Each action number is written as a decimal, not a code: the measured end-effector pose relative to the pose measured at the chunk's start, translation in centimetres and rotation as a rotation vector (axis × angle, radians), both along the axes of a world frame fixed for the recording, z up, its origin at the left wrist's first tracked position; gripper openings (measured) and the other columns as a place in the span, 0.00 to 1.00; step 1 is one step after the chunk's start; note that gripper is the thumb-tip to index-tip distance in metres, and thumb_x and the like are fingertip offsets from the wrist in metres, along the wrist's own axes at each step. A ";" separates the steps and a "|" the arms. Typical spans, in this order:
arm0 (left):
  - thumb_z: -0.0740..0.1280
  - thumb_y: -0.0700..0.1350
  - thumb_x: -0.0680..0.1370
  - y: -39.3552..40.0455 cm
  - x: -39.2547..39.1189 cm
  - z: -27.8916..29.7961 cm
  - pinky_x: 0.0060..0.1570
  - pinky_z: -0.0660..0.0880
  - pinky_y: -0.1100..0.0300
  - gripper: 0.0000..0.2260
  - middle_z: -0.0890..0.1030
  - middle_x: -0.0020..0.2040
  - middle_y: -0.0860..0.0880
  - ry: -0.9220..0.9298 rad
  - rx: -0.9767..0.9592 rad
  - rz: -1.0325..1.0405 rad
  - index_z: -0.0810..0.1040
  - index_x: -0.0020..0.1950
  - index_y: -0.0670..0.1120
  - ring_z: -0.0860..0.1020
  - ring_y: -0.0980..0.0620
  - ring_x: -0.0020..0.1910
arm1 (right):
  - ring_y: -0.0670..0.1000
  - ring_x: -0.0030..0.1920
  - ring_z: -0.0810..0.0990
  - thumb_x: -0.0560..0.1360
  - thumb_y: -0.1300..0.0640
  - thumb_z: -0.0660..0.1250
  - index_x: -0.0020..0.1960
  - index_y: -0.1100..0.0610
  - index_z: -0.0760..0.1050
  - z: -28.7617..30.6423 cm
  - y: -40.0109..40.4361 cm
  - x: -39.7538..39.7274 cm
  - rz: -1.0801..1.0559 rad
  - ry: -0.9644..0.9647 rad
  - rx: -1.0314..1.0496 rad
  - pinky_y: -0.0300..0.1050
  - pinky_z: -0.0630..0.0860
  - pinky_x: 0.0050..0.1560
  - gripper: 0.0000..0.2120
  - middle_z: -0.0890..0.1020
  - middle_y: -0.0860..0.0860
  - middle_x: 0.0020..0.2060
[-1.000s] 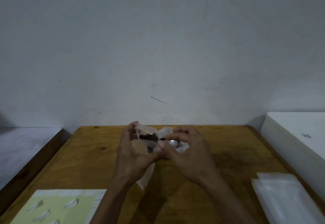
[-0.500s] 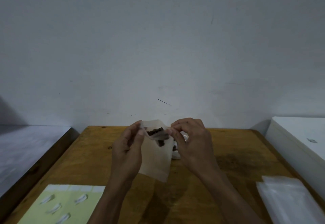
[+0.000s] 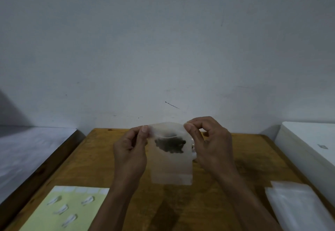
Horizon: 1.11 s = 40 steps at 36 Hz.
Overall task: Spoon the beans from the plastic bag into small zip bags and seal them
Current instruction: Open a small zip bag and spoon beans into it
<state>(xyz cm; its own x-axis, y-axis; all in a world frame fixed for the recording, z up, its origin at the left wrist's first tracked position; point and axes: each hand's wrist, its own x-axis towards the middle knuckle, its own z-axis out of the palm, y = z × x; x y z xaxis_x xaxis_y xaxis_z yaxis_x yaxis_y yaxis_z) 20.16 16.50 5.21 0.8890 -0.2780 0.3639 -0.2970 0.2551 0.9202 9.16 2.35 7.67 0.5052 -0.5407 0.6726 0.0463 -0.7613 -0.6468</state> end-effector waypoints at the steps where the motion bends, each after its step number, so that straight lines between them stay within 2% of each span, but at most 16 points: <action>1: 0.65 0.47 0.81 0.1 -0.2 0.0 0.46 0.83 0.52 0.09 0.87 0.46 0.49 0.005 -0.003 -0.038 0.85 0.52 0.48 0.84 0.50 0.47 | 0.40 0.48 0.79 0.76 0.48 0.67 0.45 0.51 0.81 0.0 0.0 -0.1 -0.001 0.005 0.022 0.36 0.78 0.45 0.08 0.82 0.41 0.44; 3: 0.66 0.47 0.79 0.2 -0.4 0.1 0.44 0.83 0.53 0.09 0.87 0.46 0.47 0.011 0.002 -0.093 0.85 0.52 0.47 0.85 0.48 0.47 | 0.39 0.48 0.79 0.76 0.47 0.67 0.45 0.51 0.81 0.1 0.1 -0.1 0.004 0.011 0.075 0.38 0.79 0.45 0.08 0.82 0.40 0.44; 7: 0.68 0.47 0.77 0.3 -0.5 0.3 0.38 0.82 0.58 0.09 0.86 0.40 0.46 0.029 -0.013 -0.092 0.84 0.46 0.43 0.84 0.51 0.39 | 0.41 0.46 0.80 0.77 0.48 0.67 0.45 0.53 0.81 0.1 0.3 -0.2 0.023 -0.009 0.140 0.44 0.81 0.44 0.09 0.82 0.42 0.43; 12: 0.69 0.47 0.76 0.6 -0.2 0.8 0.39 0.81 0.57 0.09 0.85 0.40 0.46 0.039 -0.036 -0.118 0.84 0.45 0.41 0.83 0.52 0.40 | 0.44 0.43 0.81 0.78 0.46 0.65 0.47 0.55 0.80 0.1 0.5 -0.5 0.105 0.005 0.230 0.45 0.81 0.40 0.13 0.83 0.46 0.41; 15: 0.69 0.48 0.74 0.9 -0.1 0.9 0.39 0.81 0.57 0.10 0.85 0.40 0.47 0.024 -0.021 -0.128 0.84 0.45 0.41 0.82 0.53 0.40 | 0.45 0.47 0.83 0.71 0.44 0.71 0.53 0.53 0.79 0.1 0.9 -0.7 0.285 0.057 0.457 0.43 0.83 0.43 0.15 0.84 0.47 0.46; 17: 0.69 0.47 0.75 1.1 -0.1 0.7 0.38 0.81 0.59 0.09 0.85 0.40 0.47 0.005 0.009 -0.152 0.83 0.46 0.41 0.83 0.53 0.40 | 0.46 0.47 0.84 0.67 0.48 0.76 0.54 0.52 0.80 -0.2 1.2 -0.6 0.353 0.079 0.546 0.43 0.83 0.42 0.18 0.85 0.48 0.46; 20: 0.69 0.49 0.74 1.5 -0.4 0.4 0.38 0.81 0.58 0.12 0.85 0.43 0.46 0.033 0.030 -0.236 0.82 0.48 0.40 0.84 0.50 0.43 | 0.46 0.44 0.85 0.69 0.56 0.78 0.49 0.55 0.82 -0.6 1.7 -0.2 0.339 0.038 0.545 0.40 0.81 0.39 0.10 0.86 0.48 0.43; 22: 0.71 0.50 0.72 1.9 -0.6 0.4 0.40 0.81 0.54 0.15 0.85 0.46 0.44 0.065 0.044 -0.311 0.82 0.51 0.40 0.85 0.47 0.46 | 0.46 0.44 0.85 0.69 0.58 0.78 0.48 0.56 0.82 -0.7 1.9 0.0 0.345 0.011 0.550 0.39 0.81 0.39 0.09 0.86 0.49 0.42; 28: 0.70 0.47 0.74 2.1 -0.5 0.6 0.41 0.82 0.47 0.11 0.85 0.45 0.40 0.062 0.086 -0.307 0.84 0.49 0.41 0.85 0.41 0.45 | 0.49 0.45 0.85 0.68 0.55 0.79 0.52 0.54 0.81 -0.6 2.5 0.3 0.407 0.042 0.539 0.43 0.82 0.40 0.14 0.86 0.51 0.45; 37: 0.75 0.49 0.68 2.0 -0.6 0.9 0.42 0.82 0.49 0.18 0.85 0.46 0.39 0.127 0.072 -0.379 0.83 0.50 0.38 0.85 0.40 0.46 | 0.52 0.46 0.86 0.70 0.58 0.78 0.54 0.52 0.80 -0.5 2.3 0.2 0.419 0.028 0.537 0.45 0.83 0.39 0.14 0.85 0.53 0.47; 40: 0.74 0.49 0.68 2.0 -0.6 1.1 0.42 0.82 0.47 0.18 0.85 0.46 0.39 0.117 0.093 -0.366 0.83 0.51 0.37 0.85 0.39 0.45 | 0.54 0.45 0.86 0.69 0.57 0.79 0.54 0.52 0.80 -0.6 2.1 -0.1 0.411 0.031 0.550 0.50 0.84 0.39 0.15 0.85 0.54 0.47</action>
